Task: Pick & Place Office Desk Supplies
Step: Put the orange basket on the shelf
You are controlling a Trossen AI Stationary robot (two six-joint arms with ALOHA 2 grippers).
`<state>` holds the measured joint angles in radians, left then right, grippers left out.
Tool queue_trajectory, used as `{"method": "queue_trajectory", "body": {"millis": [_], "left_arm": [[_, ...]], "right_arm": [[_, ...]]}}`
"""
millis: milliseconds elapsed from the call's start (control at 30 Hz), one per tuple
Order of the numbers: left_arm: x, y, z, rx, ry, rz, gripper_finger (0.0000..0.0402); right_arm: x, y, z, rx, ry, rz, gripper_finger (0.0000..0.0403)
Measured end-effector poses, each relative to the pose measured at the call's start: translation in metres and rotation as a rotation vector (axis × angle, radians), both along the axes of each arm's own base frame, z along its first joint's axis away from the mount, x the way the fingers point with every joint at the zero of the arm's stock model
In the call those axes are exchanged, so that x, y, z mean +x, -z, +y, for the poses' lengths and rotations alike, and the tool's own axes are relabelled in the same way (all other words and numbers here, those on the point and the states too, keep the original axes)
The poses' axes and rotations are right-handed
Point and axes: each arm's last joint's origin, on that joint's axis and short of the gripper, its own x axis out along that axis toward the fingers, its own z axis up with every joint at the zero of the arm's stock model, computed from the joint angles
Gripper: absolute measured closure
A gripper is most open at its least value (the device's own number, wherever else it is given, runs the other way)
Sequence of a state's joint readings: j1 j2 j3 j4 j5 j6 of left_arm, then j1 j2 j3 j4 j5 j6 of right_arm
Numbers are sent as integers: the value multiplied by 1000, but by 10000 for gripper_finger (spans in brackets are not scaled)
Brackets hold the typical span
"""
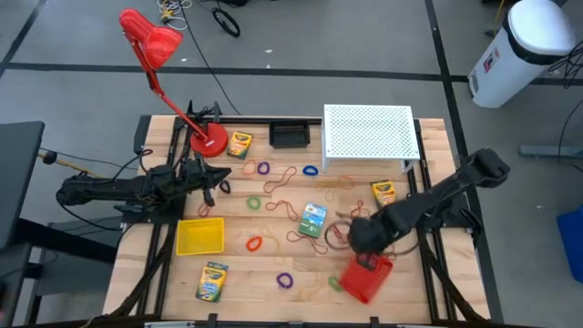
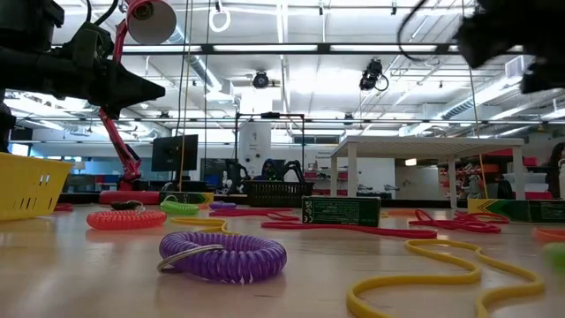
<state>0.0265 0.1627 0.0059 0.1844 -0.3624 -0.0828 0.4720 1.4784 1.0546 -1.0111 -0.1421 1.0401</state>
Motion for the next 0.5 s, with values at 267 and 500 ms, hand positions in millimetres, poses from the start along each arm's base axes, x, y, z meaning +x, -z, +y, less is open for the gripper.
{"method": "queue_trajectory", "body": {"millis": [267, 500], "left_arm": [[0, 0, 0, 0, 0, 0, 376], [0, 0, 0, 0, 0, 0, 376]], "right_arm": [[9, -21, -36, -84, 535, -177, 390], [3, -19, -30, -185, 1112, -358, 394]]}}
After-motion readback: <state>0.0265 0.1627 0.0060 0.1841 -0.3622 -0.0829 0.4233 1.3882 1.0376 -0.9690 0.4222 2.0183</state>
